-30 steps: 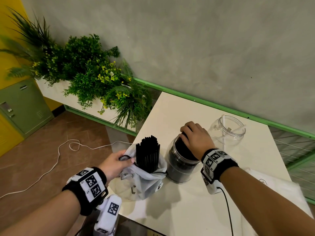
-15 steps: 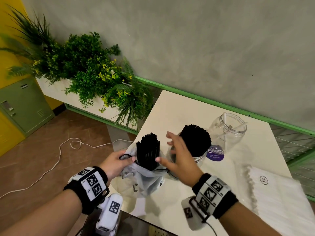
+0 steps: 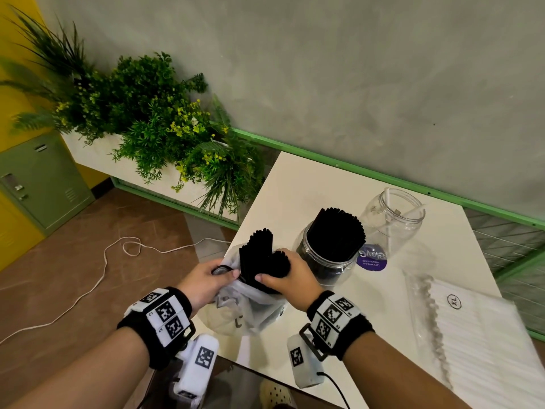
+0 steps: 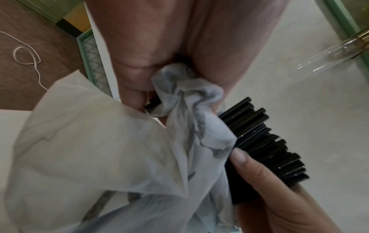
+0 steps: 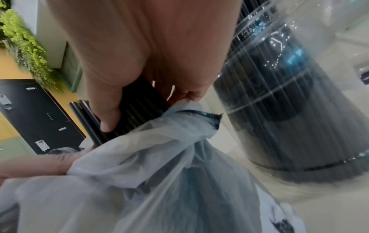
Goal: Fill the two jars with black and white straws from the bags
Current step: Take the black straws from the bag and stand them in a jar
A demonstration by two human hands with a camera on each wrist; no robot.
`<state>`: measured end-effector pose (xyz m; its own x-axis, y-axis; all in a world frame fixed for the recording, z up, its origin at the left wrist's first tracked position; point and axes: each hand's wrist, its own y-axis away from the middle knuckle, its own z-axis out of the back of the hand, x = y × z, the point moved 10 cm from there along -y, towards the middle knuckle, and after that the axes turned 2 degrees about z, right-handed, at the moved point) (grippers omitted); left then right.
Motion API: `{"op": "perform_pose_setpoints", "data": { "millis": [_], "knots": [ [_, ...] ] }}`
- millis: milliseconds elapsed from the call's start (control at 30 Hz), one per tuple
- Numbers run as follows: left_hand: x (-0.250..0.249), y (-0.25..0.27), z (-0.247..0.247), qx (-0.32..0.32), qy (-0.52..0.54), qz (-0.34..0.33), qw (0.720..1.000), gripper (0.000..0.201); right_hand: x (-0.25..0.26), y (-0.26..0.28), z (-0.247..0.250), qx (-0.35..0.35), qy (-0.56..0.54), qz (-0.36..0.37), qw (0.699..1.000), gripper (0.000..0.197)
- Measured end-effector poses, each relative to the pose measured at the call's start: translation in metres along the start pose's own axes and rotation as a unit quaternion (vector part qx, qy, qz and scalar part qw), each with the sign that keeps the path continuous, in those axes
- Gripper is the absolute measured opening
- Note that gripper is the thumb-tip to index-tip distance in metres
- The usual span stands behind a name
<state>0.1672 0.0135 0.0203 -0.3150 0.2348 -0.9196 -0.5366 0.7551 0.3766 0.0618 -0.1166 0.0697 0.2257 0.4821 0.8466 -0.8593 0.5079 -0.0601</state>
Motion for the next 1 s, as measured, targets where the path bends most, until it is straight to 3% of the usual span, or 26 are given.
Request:
{"op": "perform_pose_setpoints", "data": {
  "millis": [300,533,633,833,1000],
  "knots": [
    [-0.001,0.002,0.006,-0.014,-0.014,0.002,1.000,0.015,0.039,0.006,0.038,-0.036,-0.151,0.025,0.988,0.012],
    [-0.006,0.000,-0.002,-0.013,-0.012,-0.001,1.000,0.012,0.017,0.008,0.031,-0.079,-0.037,-0.009,0.996,0.024],
    [-0.007,-0.001,-0.002,-0.015,-0.017,-0.004,1.000,0.011,0.006,0.012,0.027,-0.099,-0.039,-0.026,0.994,0.026],
    [-0.009,-0.001,0.000,-0.019,-0.034,-0.002,0.999,0.008,0.057,0.006,0.069,-0.170,-0.122,0.035,0.977,0.015],
    [-0.014,0.000,-0.004,-0.011,-0.048,-0.004,0.999,0.016,0.097,0.002,0.112,-0.231,-0.185,0.095,0.951,0.033]
  ]
}}
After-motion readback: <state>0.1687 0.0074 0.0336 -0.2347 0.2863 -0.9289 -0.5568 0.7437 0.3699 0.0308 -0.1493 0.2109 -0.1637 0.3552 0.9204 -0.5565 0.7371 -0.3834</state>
